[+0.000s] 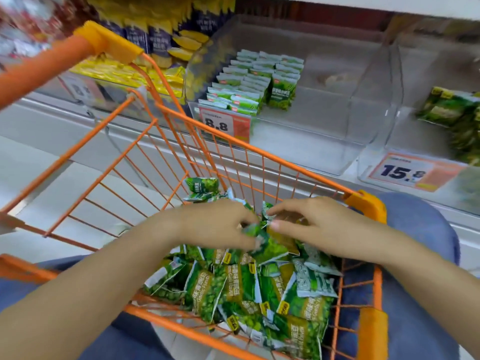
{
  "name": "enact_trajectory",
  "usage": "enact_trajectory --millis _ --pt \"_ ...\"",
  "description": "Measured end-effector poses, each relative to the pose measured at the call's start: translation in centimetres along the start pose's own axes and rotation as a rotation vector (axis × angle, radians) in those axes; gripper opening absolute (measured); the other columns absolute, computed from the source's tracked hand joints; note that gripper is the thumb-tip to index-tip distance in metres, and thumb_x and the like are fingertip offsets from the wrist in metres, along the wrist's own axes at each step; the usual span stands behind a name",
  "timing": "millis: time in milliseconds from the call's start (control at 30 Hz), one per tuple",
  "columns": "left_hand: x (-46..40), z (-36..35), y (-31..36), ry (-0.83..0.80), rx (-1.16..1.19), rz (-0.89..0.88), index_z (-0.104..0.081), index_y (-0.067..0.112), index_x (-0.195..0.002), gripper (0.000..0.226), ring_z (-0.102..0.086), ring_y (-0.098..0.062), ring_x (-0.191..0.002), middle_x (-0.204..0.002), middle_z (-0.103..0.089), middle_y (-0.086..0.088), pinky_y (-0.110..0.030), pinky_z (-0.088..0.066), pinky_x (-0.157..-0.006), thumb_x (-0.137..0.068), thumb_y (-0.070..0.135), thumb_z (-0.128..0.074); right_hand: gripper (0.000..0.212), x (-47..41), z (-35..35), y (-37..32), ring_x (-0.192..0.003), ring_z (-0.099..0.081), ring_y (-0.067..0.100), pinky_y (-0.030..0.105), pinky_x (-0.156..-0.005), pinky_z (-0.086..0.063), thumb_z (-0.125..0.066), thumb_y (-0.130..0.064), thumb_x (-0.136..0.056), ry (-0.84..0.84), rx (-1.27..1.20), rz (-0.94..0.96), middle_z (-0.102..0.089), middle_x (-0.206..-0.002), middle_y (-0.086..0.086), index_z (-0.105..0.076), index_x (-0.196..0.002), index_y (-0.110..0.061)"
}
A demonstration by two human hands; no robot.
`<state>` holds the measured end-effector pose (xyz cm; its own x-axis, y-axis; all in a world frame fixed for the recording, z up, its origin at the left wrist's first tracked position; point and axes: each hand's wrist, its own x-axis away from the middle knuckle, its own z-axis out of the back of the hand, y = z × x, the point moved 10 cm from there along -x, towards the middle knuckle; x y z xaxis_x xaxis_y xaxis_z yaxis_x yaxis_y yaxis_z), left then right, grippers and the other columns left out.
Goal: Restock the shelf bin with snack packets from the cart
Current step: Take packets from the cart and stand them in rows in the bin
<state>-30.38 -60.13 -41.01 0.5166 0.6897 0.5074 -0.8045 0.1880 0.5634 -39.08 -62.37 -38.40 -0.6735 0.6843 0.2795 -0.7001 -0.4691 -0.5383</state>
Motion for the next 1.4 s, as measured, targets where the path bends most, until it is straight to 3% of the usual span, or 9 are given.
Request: enact_trajectory --millis 133,200,300,467,567,700,933,1067,1400 --pt "1.0 4.1 1.0 0.190 0.385 -0.063 -0.063 0.011 -0.098 0.033 -0.072 -0.012 -0.074 -0.085 -0.070 -0.004 -0.024 -0.046 -0.049 -0.088 0.041 -0.060 0.050 0.0 0.7 -0.7 -0.064 -0.048 0.008 0.033 -0.062 -0.039 -0.046 -0.068 -0.085 0.035 -0.425 0.088 -0.052 -0.067 -0.001 -0.066 -0.086 -0.021" --pt "1.4 5.0 1.6 0.235 0.452 -0.088 -0.063 0.001 -0.104 0.051 -0.073 -0.017 -0.073 -0.086 -0.068 -0.019 -0.025 -0.048 -0.049 -0.084 0.047 -0.056 0.057 0.2 0.9 -0.6 -0.069 -0.055 0.019 0.036 -0.064 -0.045 -0.062 -0.064 -0.076 0.016 -0.593 0.085 -0.060 -0.073 0.016 -0.067 -0.094 -0.010" --pt "2.0 6.5 2.2 0.350 0.454 -0.124 -0.064 0.005 -0.083 0.038 -0.071 -0.019 -0.066 -0.057 -0.060 0.001 -0.024 -0.046 -0.047 -0.092 0.041 -0.054 0.045 0.1 1.4 -0.7 -0.081 -0.065 0.016 0.038 -0.074 -0.054 -0.073 -0.054 -0.071 -0.018 -0.705 0.053 -0.071 -0.089 0.018 -0.071 -0.098 -0.018" --pt "3.9 12.6 3.4 0.752 0.032 -0.127 -0.046 0.026 -0.057 0.051 -0.046 -0.006 -0.049 -0.050 -0.045 0.008 -0.028 -0.032 -0.051 -0.094 0.060 -0.040 0.045 -1.6 5.8 -2.4 -0.057 -0.039 0.005 0.029 -0.058 -0.030 -0.072 -0.059 -0.070 0.205 -0.450 0.047 -0.043 -0.056 -0.007 -0.064 -0.072 -0.014" --pt "4.2 16.5 1.9 0.933 -0.222 0.015 -0.059 0.037 -0.102 0.047 -0.057 -0.006 -0.092 -0.093 -0.064 0.017 -0.031 -0.044 -0.072 -0.097 0.061 -0.019 0.033 -3.0 11.0 -2.0 -0.059 -0.049 0.020 0.037 -0.059 -0.036 -0.072 -0.049 -0.077 0.391 -0.232 0.007 -0.057 -0.059 0.005 -0.066 -0.067 -0.018" --pt "0.2 16.8 -4.3 0.806 -0.317 0.184 -0.031 0.021 -0.148 0.069 -0.027 -0.016 -0.139 -0.148 -0.039 0.001 -0.029 -0.019 -0.112 -0.096 0.063 -0.015 0.020 -6.4 16.4 2.5 -0.058 -0.046 0.011 0.029 -0.057 -0.028 -0.076 -0.039 -0.077 0.631 -0.325 -0.087 -0.057 -0.060 0.001 -0.070 -0.072 -0.021" --pt "-0.5 16.5 -5.3 0.985 -0.381 0.115 -0.055 0.019 -0.133 0.066 -0.045 -0.019 -0.129 -0.131 -0.058 0.002 -0.033 -0.022 -0.110 -0.096 0.052 -0.012 0.034 -15.2 16.5 12.0 -0.100 -0.062 0.029 0.038 -0.086 -0.050 -0.073 -0.030 -0.082 0.548 -0.291 -0.492 -0.065 -0.105 0.009 -0.061 -0.103 -0.005" --pt "-0.3 16.6 -5.2 1.022 -0.388 0.104 -0.061 0.017 -0.126 0.054 -0.054 -0.021 -0.117 -0.120 -0.064 0.001 -0.028 -0.022 -0.102 -0.098 0.044 -0.024 0.033 -17.6 15.6 14.1 -0.085 -0.058 0.026 0.040 -0.091 -0.052 -0.073 -0.020 -0.084 0.534 -0.395 -0.636 -0.058 -0.083 0.010 -0.047 -0.067 -0.008" --pt "-0.3 16.7 -5.1 1.030 -0.351 0.087 -0.064 0.017 -0.119 0.047 -0.057 -0.020 -0.110 -0.111 -0.066 0.003 -0.028 -0.026 -0.097 -0.097 0.038 -0.028 0.037 -18.8 15.0 16.6 -0.084 -0.063 0.025 0.029 -0.068 -0.044 -0.076 -0.036 -0.079 0.571 -0.309 -0.805 -0.064 -0.089 0.011 -0.052 -0.073 -0.009"
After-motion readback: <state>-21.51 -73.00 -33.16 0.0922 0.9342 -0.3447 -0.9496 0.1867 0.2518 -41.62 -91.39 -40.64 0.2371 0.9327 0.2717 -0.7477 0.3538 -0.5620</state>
